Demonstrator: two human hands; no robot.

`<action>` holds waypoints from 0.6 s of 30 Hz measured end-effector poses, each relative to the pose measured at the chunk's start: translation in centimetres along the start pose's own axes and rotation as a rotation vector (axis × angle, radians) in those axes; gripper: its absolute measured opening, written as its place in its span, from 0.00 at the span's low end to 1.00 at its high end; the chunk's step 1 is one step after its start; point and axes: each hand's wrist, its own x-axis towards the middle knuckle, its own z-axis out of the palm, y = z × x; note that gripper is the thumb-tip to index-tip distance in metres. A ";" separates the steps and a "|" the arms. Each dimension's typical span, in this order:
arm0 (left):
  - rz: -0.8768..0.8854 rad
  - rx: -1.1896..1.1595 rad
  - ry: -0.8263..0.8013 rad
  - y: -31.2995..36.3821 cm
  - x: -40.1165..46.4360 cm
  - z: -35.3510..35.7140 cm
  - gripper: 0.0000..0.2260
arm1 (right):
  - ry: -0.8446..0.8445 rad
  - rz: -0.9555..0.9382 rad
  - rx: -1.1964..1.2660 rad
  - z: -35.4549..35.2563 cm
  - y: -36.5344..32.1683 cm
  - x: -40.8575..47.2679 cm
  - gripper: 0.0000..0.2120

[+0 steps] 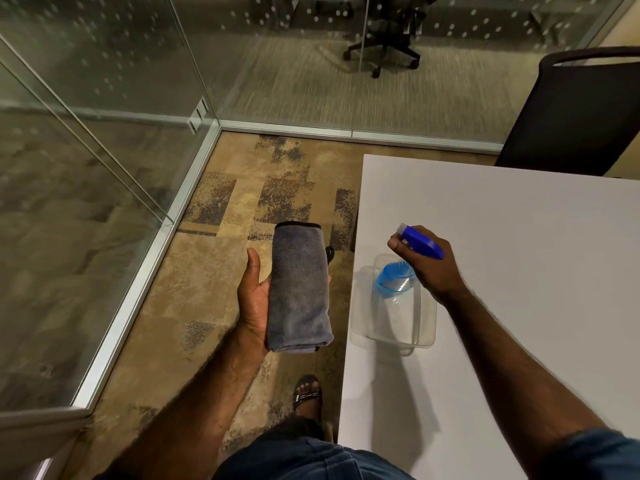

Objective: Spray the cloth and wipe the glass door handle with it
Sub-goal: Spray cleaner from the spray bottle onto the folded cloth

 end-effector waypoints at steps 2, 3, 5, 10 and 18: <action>0.002 0.004 0.002 0.0 -0.2 0.3 0.47 | 0.003 0.015 0.004 0.0 0.4 0.2 0.15; 0.004 0.001 0.004 0.0 -0.4 0.5 0.47 | 0.004 0.021 0.005 0.0 0.5 0.3 0.15; 0.010 -0.002 0.022 -0.1 -0.5 0.7 0.47 | 0.006 0.023 0.007 0.0 0.8 0.4 0.15; 0.006 0.014 0.036 -0.2 -0.8 0.4 0.46 | 0.022 0.022 0.059 -0.5 1.2 0.4 0.15; 0.022 0.053 0.016 -0.5 -0.6 0.2 0.46 | 0.038 0.097 -0.031 -0.8 2.0 -0.8 0.37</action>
